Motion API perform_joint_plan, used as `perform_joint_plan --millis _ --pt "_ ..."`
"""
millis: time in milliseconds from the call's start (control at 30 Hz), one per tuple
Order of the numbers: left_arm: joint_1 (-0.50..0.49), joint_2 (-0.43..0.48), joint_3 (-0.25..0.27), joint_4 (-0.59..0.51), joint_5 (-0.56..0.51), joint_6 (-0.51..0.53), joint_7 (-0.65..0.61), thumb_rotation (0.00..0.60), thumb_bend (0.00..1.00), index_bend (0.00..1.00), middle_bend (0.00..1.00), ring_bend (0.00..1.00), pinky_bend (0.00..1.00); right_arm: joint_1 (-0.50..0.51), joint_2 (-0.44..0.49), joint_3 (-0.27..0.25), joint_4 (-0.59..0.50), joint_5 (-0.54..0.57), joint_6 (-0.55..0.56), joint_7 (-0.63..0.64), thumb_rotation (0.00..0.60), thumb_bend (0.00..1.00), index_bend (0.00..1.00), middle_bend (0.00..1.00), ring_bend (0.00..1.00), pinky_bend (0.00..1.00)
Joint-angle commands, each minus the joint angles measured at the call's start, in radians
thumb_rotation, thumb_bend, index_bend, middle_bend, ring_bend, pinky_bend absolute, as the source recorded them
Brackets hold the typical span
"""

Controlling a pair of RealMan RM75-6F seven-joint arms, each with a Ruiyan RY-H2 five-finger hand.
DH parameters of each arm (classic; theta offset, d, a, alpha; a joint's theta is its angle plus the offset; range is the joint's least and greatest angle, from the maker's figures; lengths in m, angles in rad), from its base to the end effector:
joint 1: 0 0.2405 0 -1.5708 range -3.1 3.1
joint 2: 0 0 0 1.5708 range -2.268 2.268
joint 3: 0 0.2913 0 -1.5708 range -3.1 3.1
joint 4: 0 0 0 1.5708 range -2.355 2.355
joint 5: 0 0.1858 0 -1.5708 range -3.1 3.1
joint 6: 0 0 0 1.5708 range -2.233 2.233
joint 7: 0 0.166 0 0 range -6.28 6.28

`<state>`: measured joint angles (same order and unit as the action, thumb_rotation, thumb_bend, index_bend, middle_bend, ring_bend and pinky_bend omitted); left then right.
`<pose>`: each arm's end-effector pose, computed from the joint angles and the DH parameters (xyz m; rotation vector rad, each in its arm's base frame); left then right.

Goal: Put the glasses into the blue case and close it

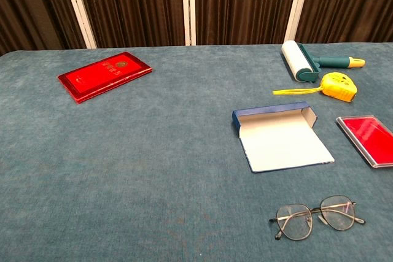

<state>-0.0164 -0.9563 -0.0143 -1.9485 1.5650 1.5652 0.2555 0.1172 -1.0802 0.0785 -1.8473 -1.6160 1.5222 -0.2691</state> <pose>-0.2786 0.1731 0.2291 -1.4053 -0.8242 -0.8554 -0.2615 -0.2116 0.1987 1.4855 -0.7138 0.9907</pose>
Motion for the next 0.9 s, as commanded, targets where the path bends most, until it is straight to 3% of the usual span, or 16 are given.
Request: perform_joint_plan --millis 33,167,400,633,767,900 --pt "-0.003 -0.002 -0.002 0.002 -0.007 -0.006 0.001 0.6 0.0 0.0 0.0 0.0 0.0 0.003 -0.002 -0.004 0.0 0.001 -0.01 -0.004 0.6 0.0 0.0 0.0 0.0 0.0" --pt "-0.009 -0.006 -0.006 0.001 -0.021 -0.019 0.009 0.6 0.0 0.0 0.0 0.0 0.0 0.023 -0.003 -0.021 -0.004 0.001 -0.066 -0.003 0.6 0.0 0.0 0.0 0.0 0.0" --pt "-0.029 -0.023 -0.019 0.005 -0.054 -0.049 0.038 0.6 0.0 0.0 0.0 0.0 0.0 0.167 0.033 -0.045 -0.02 -0.009 -0.336 0.039 0.6 0.0 0.02 0.0 0.0 0.0" --pt "-0.057 -0.048 -0.042 0.019 -0.137 -0.095 0.08 0.6 0.0 0.0 0.0 0.0 0.0 0.333 -0.033 -0.039 0.009 0.044 -0.611 0.059 0.6 0.0 0.3 0.0 0.0 0.0" --pt "-0.066 -0.061 -0.047 0.029 -0.166 -0.108 0.1 0.6 0.0 0.0 0.0 0.0 0.0 0.368 -0.095 -0.044 0.044 0.081 -0.665 0.018 0.6 0.04 0.39 0.0 0.0 0.0" --pt "-0.072 -0.068 -0.051 0.037 -0.189 -0.116 0.107 0.6 0.0 0.0 0.0 0.0 0.0 0.386 -0.145 -0.044 0.07 0.113 -0.682 -0.022 0.6 0.13 0.42 0.0 0.0 0.0"
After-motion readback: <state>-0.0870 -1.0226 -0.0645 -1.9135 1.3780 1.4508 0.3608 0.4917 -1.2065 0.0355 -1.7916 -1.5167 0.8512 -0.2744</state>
